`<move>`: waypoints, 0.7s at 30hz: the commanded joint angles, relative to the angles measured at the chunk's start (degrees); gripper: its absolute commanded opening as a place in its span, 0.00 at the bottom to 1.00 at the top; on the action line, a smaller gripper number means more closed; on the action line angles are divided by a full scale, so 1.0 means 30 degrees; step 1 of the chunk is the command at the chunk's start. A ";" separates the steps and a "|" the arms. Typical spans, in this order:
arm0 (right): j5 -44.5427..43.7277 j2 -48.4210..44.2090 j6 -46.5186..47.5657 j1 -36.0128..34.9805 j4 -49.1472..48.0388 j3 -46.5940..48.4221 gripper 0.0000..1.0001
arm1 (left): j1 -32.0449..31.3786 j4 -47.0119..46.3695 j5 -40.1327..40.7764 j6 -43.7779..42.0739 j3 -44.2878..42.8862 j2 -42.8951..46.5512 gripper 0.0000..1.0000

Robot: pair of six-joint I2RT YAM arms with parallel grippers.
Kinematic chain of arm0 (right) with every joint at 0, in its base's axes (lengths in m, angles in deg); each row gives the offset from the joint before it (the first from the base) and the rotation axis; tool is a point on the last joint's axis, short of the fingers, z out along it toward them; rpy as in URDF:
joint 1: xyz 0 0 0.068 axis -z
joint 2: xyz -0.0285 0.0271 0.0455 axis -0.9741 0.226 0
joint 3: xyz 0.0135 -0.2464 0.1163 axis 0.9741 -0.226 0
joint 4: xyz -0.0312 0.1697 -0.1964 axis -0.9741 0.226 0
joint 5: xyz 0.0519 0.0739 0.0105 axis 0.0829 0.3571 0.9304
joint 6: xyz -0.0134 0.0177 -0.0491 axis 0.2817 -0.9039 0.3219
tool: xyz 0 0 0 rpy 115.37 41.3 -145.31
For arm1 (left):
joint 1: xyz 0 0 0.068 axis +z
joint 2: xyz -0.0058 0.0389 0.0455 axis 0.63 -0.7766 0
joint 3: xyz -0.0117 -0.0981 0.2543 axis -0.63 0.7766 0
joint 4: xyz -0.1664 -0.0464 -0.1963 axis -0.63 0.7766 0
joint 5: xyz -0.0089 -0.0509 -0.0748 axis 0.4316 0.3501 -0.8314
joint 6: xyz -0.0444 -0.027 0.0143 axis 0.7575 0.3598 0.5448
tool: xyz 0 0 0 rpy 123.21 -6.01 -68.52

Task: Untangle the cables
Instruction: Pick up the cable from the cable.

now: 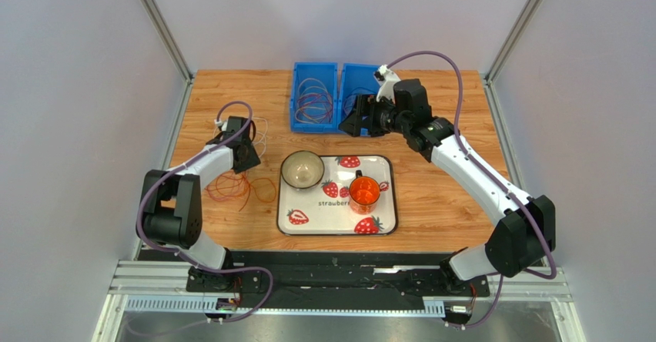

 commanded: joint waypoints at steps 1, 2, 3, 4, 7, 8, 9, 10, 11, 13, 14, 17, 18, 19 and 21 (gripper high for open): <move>0.0221 0.0097 0.0139 -0.0149 -0.0482 0.0228 0.83 | 0.0040 -0.0562 0.0318 -0.0207 -0.0790 -0.0337 0.46; 0.0221 0.0127 0.0139 -0.0149 -0.0424 0.0257 0.83 | 0.0040 -0.0358 0.0522 -0.0091 -0.0906 -0.0395 0.45; 0.0192 0.0127 0.0168 -0.0149 -0.0423 0.0344 0.83 | 0.0040 -0.0124 0.0640 0.0114 -0.0994 -0.0454 0.45; 0.0162 0.0185 0.0197 -0.0149 -0.0365 0.0374 0.83 | 0.0040 0.0052 0.0728 0.0232 -0.1024 -0.0600 0.45; 0.0074 0.0244 0.0197 -0.0119 -0.0335 0.0433 0.83 | 0.0040 0.0142 0.0554 0.0350 -0.1082 -0.0776 0.45; 0.0074 0.0215 0.0197 -0.0148 -0.0307 0.0462 0.83 | 0.0040 0.0229 0.0466 0.0350 -0.1170 -0.0864 0.44; 0.0045 0.0273 0.0197 -0.0148 -0.0248 0.0491 0.83 | 0.0040 0.0346 0.0407 0.0321 -0.1229 -0.0923 0.43; 0.0045 0.0273 0.0226 -0.0178 -0.0248 0.0520 0.83 | 0.0040 0.0347 0.0291 0.0350 -0.1200 -0.0923 0.42; 0.0016 0.0302 0.0256 -0.0149 -0.0248 0.0550 0.83 | 0.0040 0.0260 -0.0029 0.0437 -0.0997 -0.0952 0.42; -0.0013 0.0332 0.0227 -0.0149 -0.0248 0.0550 0.83 | 0.0040 0.0026 -0.0382 0.0525 -0.0675 -0.0807 0.41; -0.0014 0.0332 0.0227 -0.0149 -0.0248 0.0550 0.83 | 0.0011 -0.0004 -0.0442 0.0555 -0.0586 -0.0748 0.41; 0.0045 0.0390 0.0226 -0.0148 -0.0248 0.0579 0.83 | -0.0018 0.0229 -0.0472 0.0730 -0.0409 -0.0689 0.41; 0.0074 0.0391 0.0169 -0.0119 -0.0248 0.0608 0.83 | -0.0047 0.0259 -0.0472 0.0789 -0.0380 -0.0660 0.41; 0.0074 0.0391 0.0139 -0.0148 -0.0219 0.0609 0.83 | -0.0105 0.0346 -0.0356 0.0906 -0.0206 -0.0631 0.41; 0.0045 0.0332 0.0168 -0.0149 -0.0219 0.0579 0.83 | -0.0427 0.0377 0.0024 0.1024 0.0000 -0.0281 0.42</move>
